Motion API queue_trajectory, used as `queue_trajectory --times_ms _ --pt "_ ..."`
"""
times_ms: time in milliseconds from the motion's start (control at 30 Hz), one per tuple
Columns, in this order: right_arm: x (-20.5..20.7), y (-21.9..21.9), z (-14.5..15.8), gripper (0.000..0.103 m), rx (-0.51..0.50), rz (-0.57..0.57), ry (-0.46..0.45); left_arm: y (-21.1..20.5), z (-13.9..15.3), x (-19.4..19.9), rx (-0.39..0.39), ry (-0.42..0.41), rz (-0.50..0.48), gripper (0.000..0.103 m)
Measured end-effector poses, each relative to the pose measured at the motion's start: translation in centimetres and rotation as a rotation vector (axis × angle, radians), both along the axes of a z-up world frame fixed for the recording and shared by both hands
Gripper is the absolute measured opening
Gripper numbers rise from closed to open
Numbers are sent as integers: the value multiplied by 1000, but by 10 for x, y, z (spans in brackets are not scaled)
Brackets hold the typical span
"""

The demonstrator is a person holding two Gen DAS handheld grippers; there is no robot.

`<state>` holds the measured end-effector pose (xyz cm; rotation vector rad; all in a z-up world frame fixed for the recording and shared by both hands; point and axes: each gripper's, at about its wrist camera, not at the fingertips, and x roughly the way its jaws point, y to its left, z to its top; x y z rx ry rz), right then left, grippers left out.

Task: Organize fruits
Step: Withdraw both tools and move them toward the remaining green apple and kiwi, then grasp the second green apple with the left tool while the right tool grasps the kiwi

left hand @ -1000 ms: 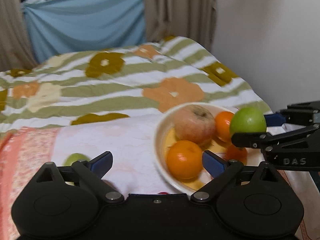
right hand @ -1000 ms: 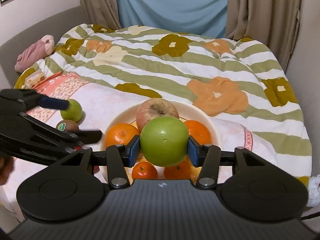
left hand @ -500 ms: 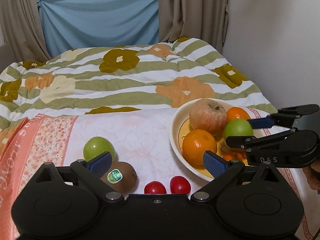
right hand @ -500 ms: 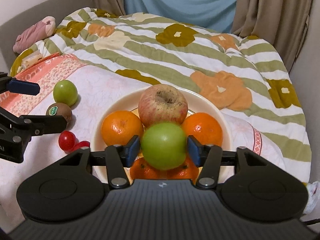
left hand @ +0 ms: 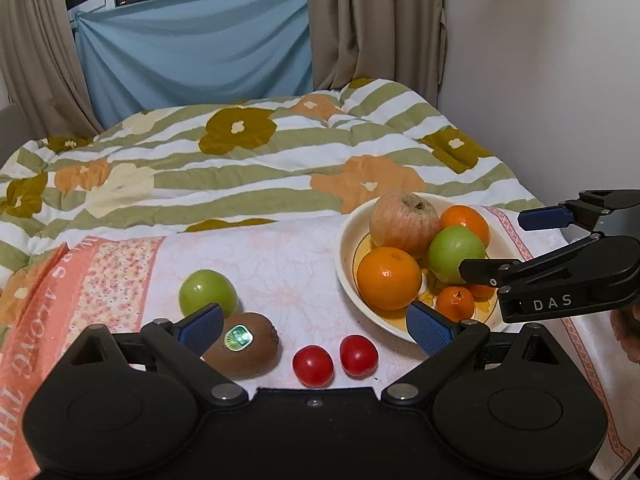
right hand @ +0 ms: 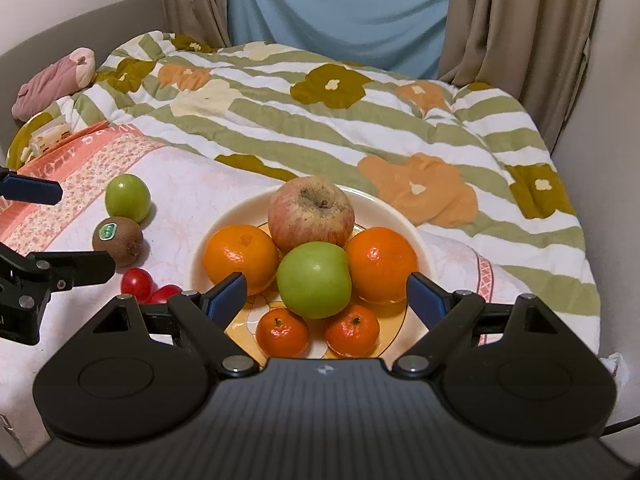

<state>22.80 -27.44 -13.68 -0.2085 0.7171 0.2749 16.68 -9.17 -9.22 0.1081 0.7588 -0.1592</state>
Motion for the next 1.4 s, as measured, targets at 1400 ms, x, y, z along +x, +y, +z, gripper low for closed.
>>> queue_trajectory --times_ms 1400 --pt "-70 139 0 102 68 -225 17 139 0 16 10 -2 -228 100"
